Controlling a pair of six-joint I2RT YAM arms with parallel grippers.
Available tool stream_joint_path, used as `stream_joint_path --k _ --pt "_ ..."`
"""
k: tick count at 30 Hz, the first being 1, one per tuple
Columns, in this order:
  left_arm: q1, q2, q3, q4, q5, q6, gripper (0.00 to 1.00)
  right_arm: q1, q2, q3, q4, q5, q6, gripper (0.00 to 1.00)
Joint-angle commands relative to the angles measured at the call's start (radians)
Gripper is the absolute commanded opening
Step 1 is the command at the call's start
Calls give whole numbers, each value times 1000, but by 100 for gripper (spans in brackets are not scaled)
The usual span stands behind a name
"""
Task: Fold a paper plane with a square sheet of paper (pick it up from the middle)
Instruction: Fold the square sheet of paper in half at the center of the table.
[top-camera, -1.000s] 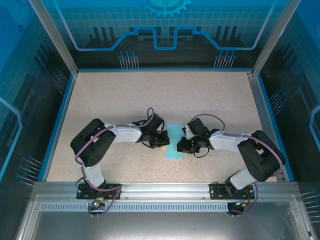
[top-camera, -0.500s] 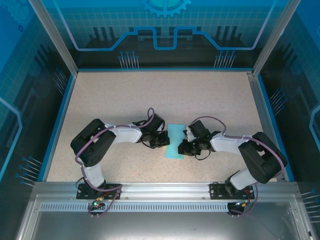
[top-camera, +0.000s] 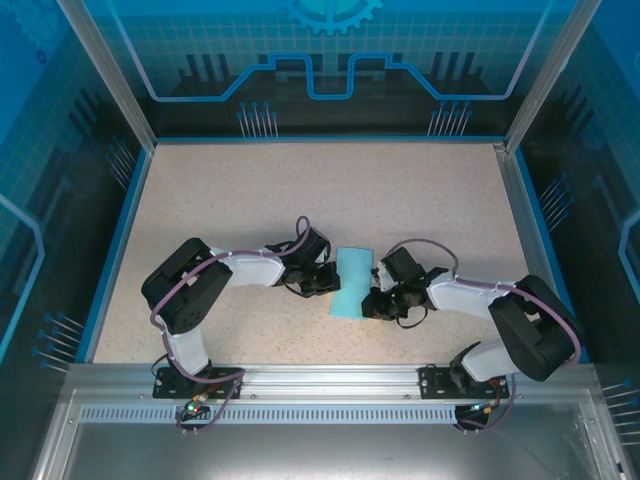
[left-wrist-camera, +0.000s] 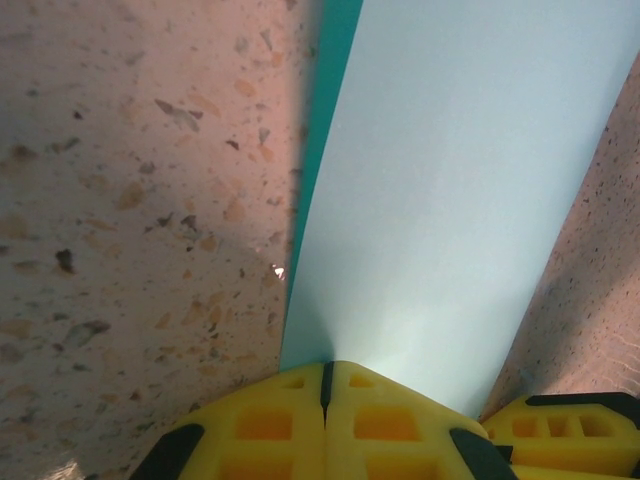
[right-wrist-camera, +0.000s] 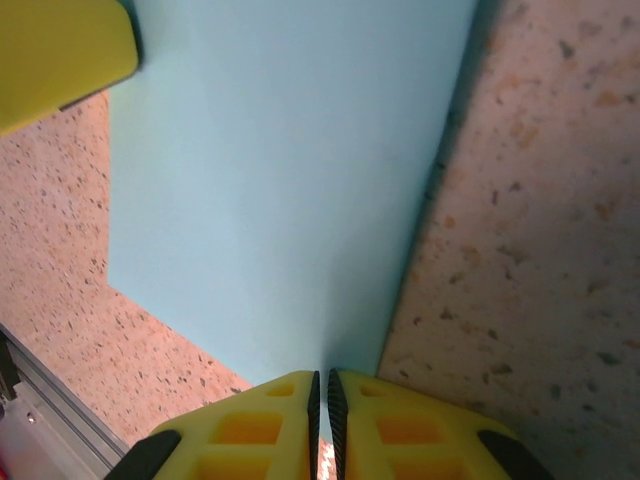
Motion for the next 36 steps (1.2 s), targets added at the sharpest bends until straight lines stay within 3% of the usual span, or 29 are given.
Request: stream_joint_path --k 1,16,24,33,36 --pt "-18 90 -80 -204 -108 -13 4 27 -2 -38 -168 13 -12 15" --pt "-19 78 -73 -213 -109 -7 4 58 -123 92 -192 26 -11 16" --pt "-29 77 -51 -226 -108 -6 4 59 14 111 -101 34 -11 15" --pt "-31 64 -50 -232 -112 0 4 73 43 24 -87 47 11 15" --pt "-32 38 -36 -231 -110 17 9 84 53 10 -80 53 26 15"
